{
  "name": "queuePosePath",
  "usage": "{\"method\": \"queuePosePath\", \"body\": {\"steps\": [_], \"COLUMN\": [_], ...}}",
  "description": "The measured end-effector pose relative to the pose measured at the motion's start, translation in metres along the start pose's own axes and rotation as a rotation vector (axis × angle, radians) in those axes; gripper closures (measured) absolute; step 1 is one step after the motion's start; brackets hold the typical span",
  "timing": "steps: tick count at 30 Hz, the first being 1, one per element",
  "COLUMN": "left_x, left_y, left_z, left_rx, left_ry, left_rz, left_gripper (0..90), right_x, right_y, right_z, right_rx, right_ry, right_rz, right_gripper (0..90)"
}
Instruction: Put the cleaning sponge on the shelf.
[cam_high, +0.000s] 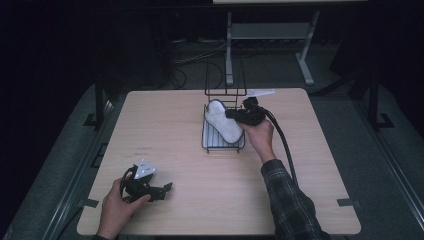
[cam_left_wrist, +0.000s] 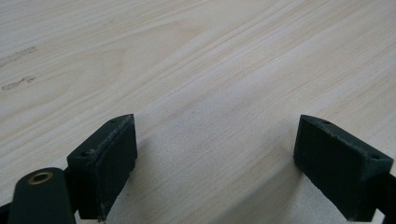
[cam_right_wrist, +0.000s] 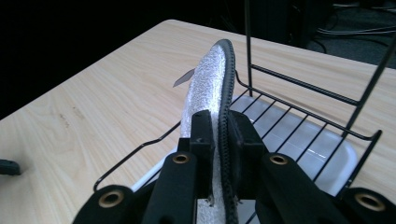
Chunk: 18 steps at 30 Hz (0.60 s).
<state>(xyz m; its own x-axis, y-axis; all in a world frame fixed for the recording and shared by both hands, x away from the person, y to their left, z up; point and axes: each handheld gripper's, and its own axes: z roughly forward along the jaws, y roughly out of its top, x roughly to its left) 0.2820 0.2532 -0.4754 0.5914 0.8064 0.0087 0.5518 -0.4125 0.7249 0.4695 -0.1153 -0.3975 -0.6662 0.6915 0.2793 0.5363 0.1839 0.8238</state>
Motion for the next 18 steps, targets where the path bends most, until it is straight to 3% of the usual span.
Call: {"method": "queuePosePath", "body": {"steps": [18], "left_x": [0.0], "left_y": [0.0], "left_z": [-0.0001], "left_rx": [0.001], "left_ry": [0.0], "left_rz": [0.0], "left_gripper": [12.7], "right_x": [-0.0062], "right_y": [-0.0044], "right_z": [0.0069], "right_rx": [0.019], "right_ry": [-0.069], "right_rz": [-0.013], "right_gripper": [70.6]}}
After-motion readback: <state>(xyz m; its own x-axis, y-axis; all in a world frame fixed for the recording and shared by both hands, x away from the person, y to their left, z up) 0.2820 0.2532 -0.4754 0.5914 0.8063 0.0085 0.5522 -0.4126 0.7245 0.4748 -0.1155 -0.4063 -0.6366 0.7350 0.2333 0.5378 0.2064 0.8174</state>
